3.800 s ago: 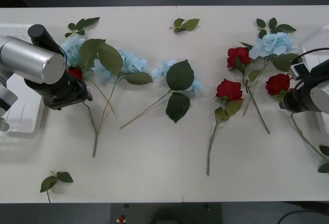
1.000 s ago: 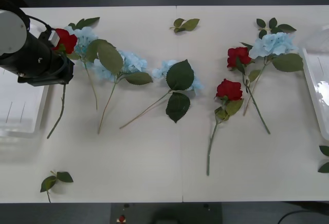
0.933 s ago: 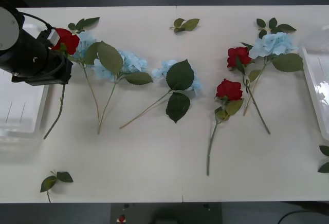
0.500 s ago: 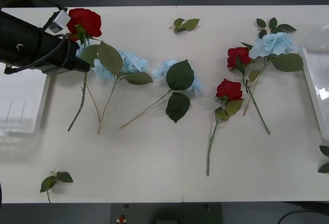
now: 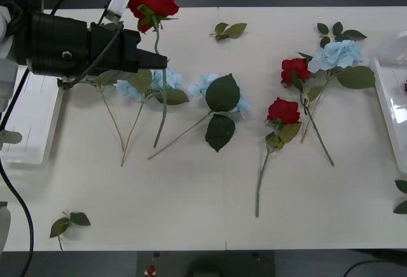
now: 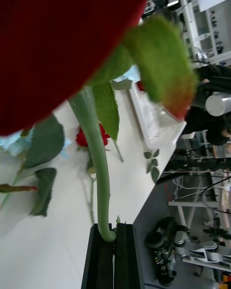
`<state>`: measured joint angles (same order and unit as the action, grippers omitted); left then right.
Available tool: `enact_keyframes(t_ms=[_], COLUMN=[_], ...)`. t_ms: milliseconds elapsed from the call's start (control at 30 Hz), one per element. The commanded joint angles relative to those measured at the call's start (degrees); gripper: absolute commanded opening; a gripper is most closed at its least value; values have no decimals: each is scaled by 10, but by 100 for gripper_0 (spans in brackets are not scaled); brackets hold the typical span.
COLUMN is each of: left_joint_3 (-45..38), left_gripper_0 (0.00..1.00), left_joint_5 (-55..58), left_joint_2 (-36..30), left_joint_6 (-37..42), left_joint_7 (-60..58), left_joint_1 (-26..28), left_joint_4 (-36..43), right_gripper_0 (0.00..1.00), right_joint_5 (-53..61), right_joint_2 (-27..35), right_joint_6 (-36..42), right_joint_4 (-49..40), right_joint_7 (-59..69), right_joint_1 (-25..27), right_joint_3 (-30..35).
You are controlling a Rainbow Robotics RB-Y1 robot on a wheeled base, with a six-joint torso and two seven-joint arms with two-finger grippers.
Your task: Put the red flowers into the right box and the blue flowers into the left box
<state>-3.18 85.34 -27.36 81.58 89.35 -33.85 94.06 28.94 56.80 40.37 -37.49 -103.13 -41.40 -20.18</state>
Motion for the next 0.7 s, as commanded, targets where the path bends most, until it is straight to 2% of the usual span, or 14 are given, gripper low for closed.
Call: enact_keyframes(t_ms=[33,200,467,567,700], left_joint_3=[61,106,115,116,116], left_gripper_0=[0,0,0,0,0], left_joint_5=[38,62,61,62,64], left_joint_2=[-1,6,26,30,32], left_joint_6=[-65,-126,-136,-136,-136], left_joint_7=[16,17,18,17,18], left_joint_1=[-35,-54,-86,-93,-94], left_joint_4=[17,17,2,1,1], right_gripper_0=[100,100,100,100,100], right_joint_5=[38,136,401,508,707], right_joint_2=[2,3,26,45,72], right_joint_6=[-3,-2,59,69,68], right_joint_4=[1,-5,-98,-175,-266], right_joint_7=[0,-45,-154,-174,-182], right_joint_1=[-8,-9,7,44,112], right_joint_3=[0,-7,-9,-10,-9])
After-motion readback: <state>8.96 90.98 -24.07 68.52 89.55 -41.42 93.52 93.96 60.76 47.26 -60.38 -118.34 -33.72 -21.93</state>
